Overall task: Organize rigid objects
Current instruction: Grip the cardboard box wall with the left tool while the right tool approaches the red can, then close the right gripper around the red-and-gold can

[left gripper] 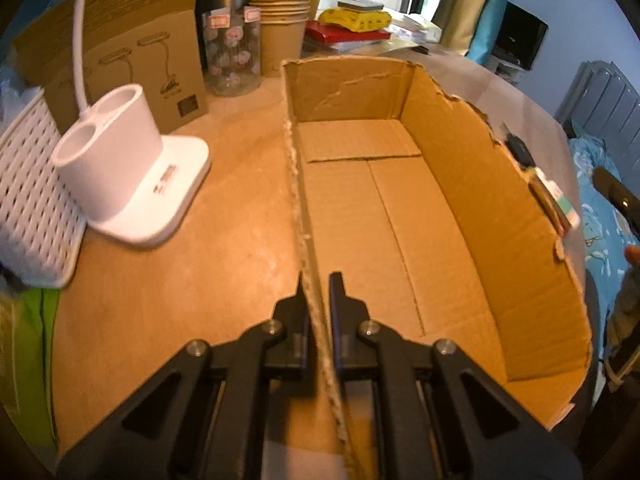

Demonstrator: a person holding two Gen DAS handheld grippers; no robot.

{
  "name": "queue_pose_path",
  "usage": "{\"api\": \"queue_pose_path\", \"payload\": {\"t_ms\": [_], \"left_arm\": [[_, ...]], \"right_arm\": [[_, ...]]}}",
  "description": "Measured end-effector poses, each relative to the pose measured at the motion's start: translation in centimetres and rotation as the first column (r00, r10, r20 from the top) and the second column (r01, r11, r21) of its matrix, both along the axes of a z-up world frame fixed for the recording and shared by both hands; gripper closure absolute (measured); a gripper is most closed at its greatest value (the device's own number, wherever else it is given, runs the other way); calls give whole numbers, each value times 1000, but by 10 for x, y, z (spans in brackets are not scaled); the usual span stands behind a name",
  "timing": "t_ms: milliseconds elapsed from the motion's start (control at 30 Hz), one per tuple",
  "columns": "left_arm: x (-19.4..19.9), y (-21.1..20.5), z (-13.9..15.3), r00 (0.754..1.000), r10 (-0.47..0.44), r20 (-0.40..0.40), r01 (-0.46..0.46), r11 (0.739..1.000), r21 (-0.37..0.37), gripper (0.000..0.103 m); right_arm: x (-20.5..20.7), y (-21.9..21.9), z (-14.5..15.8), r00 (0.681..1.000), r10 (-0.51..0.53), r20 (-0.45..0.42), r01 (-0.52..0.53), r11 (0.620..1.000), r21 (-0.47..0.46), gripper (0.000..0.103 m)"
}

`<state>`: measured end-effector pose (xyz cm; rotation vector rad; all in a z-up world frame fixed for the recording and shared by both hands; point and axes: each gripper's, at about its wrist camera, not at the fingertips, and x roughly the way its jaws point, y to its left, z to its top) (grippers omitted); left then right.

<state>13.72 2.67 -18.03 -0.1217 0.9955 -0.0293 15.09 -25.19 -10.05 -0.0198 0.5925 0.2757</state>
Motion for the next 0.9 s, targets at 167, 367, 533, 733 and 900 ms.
{"api": "queue_pose_path", "payload": {"t_ms": [167,367,533,733,900], "left_arm": [[-5,-19,4,999,-43,-13,44,998,36,86],[14,-9,0,999,-43,-2,43,999,32,78],[16,-4,-9,999,-53,3,53,998,27,80],[6,-6,-10,998,-39,40,39,999,22,85],[1,-2,-9,997,-8,79,6,1000,14,88]], "right_arm": [[3,7,-4,999,30,-14,-30,1000,-3,4],[17,26,-17,994,99,-53,-100,995,-16,4],[20,37,-29,988,130,-78,-133,990,-40,4],[20,47,-35,983,166,-84,-172,983,-67,4],[21,55,-37,976,204,-72,-211,972,-100,4]]}}
